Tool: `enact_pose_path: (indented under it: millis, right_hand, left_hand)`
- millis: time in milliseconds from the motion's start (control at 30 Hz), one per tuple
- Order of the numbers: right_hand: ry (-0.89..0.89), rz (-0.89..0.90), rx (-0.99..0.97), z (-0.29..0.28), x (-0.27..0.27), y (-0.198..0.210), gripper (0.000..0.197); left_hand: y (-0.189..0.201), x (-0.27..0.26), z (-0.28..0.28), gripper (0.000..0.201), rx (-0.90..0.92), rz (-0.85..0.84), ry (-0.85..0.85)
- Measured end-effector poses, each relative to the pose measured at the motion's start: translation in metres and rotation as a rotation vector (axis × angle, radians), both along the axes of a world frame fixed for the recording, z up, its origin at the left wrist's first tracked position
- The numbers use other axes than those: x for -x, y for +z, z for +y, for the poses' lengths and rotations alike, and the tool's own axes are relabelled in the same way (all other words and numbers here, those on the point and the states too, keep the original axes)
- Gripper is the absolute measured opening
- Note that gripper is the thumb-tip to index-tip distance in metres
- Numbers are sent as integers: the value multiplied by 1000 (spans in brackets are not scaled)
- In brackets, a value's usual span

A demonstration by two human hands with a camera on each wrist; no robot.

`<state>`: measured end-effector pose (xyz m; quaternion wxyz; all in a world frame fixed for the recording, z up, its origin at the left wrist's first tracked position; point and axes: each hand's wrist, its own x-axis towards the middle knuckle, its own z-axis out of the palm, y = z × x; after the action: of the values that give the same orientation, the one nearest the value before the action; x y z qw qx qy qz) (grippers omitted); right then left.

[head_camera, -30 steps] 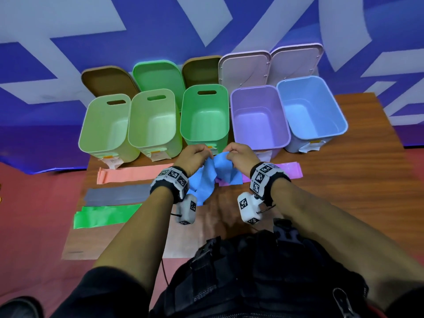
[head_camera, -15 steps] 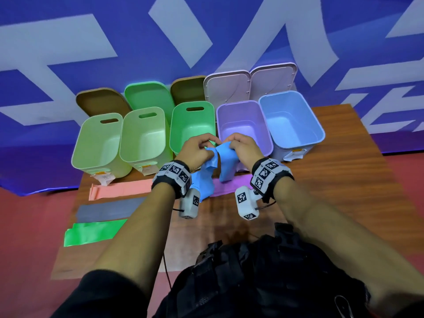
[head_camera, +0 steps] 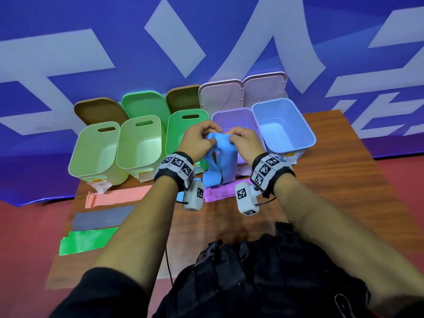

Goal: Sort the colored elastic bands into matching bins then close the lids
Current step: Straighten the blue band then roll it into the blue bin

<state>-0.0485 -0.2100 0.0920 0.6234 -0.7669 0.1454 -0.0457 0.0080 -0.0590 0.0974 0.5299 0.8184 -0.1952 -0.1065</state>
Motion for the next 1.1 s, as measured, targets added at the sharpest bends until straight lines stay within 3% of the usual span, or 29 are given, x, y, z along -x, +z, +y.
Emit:
enact_pose_path:
  millis: [200,400,533,700,833,933,1100]
  right_hand:
    - [-6,-23,44,-1,1,3,14]
    - [27,-80,13,-2,0,12,25]
    - [36,-89,-90,-3,-1,18,24]
    - [31,-87,-137,-6,0,19,29]
    - [3,-98,-186,-6,-1,20,15]
    - [-48,-101,-184,-7,-4,17,19]
    - [-68,-142,-140,-9,-1,14,18]
  left_hand:
    - [3,-4,1,20,-3,-78,55]
    - [6,-8,-1,8,-35,-164,124]
    - [10,-8,-2,16,-37,-156,119]
    - [11,-9,-2,41,-19,-142,35]
    - [10,-9,-4,49,49,-92,-3]
    - [10,-7,-5,56,88,-37,5]
    - [13,-7,-3,29,113,53,48]
